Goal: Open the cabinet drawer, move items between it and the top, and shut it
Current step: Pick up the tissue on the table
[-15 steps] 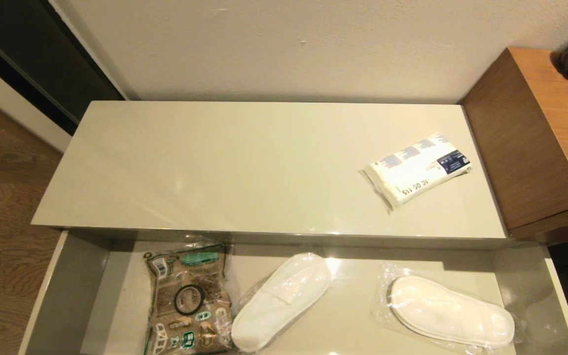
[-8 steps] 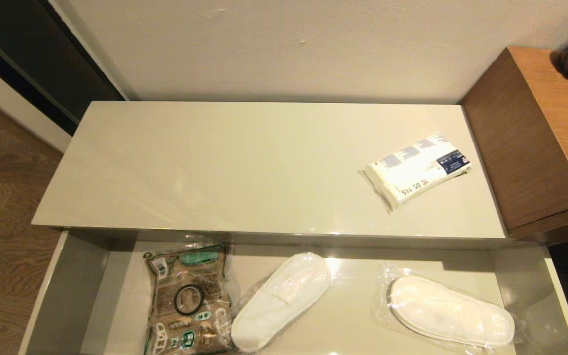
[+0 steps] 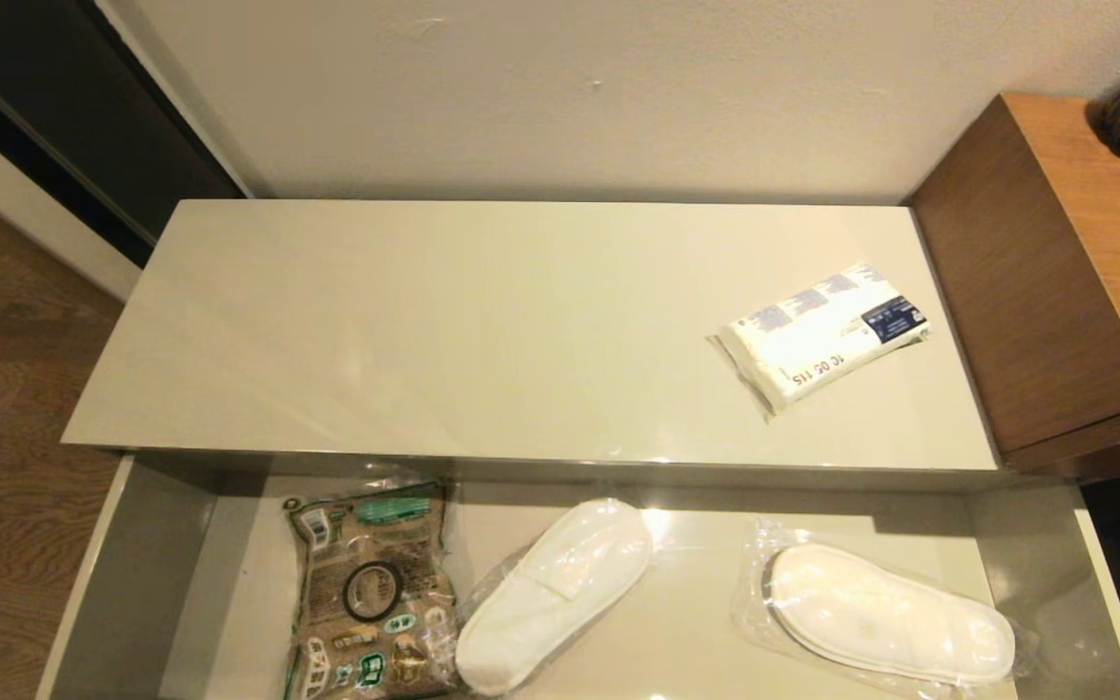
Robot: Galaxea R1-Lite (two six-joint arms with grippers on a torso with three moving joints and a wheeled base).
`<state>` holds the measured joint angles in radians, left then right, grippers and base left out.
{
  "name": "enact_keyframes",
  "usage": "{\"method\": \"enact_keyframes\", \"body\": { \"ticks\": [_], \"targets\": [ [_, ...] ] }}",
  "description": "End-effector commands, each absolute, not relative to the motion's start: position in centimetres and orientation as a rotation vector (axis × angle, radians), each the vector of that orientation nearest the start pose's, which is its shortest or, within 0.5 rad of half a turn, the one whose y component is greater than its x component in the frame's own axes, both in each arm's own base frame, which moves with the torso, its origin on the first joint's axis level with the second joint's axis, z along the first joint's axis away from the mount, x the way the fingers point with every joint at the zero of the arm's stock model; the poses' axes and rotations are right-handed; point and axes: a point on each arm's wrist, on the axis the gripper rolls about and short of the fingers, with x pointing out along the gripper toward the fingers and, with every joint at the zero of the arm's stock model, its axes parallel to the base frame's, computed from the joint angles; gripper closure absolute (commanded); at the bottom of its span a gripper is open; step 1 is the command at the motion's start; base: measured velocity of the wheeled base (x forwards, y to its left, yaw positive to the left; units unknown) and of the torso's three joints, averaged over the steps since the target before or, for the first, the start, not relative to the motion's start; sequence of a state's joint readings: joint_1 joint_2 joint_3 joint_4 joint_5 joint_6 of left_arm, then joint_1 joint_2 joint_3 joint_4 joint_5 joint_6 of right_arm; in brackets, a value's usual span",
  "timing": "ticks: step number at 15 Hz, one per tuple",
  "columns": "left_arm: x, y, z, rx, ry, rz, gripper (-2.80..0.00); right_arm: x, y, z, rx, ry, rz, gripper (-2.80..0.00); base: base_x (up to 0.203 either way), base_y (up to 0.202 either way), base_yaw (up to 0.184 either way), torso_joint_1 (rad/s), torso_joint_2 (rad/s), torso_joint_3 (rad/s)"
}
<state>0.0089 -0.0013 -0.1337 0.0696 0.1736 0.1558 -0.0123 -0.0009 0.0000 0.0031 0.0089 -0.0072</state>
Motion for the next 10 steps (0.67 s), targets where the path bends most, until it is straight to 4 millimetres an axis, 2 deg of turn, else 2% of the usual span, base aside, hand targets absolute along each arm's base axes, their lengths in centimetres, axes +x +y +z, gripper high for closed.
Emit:
{"method": "enact_keyframes", "body": {
  "ticks": [1,3,5,10],
  "targets": [
    [-2.6,0.4,10.0,0.173,-0.226,0.2,0.0,-2.3,0.0,7.5,-0.008,0.003,-0.003,0.0,0.0,0.0,0.0,0.0,0.0,0.0],
    [-2.5,0.3,9.3,0.2,-0.148,0.188,0.0,-2.3,0.0,7.5,-0.008,0.003,-0.003,0.0,0.0,0.0,0.0,0.0,0.0,0.0],
    [-2.5,0.3,9.2,0.202,-0.141,0.183,0.0,-2.3,0.0,7.5,-0.008,0.003,-0.003,0.0,0.0,0.0,0.0,0.0,0.0,0.0],
    [-2.3,0.0,8.7,0.164,-0.111,0.047,0.0,-2.3,0.0,7.5,-0.008,0.003,-0.003,0.0,0.0,0.0,0.0,0.0,0.0,0.0]
  ]
}}
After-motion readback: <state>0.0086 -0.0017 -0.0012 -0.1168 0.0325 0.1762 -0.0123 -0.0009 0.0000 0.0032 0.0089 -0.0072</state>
